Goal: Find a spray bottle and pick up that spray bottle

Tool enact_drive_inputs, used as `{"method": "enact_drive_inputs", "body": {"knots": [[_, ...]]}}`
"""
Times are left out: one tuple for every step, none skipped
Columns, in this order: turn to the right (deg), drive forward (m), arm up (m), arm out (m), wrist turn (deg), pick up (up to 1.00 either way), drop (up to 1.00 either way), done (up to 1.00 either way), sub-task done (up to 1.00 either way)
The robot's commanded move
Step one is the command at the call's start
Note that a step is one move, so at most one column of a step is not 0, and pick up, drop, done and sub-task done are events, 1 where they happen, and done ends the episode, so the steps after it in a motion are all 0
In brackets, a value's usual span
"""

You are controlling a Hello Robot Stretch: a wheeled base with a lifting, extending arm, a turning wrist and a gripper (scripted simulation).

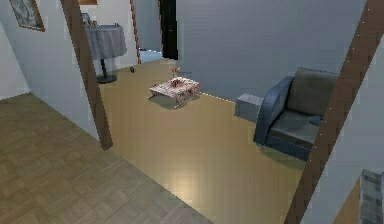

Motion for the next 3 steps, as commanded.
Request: {"method": "enact_drive_inputs", "body": {"knots": [[0.0,0.0,0.0,0.0,33.0,0.0,0.0,0.0,0.0],[0.0,0.0,0.0,0.0,0.0,1.0,0.0,0.0,0.0],[0.0,0.0,0.0,0.0,0.0,0.0,0.0,1.0,0.0]]}}
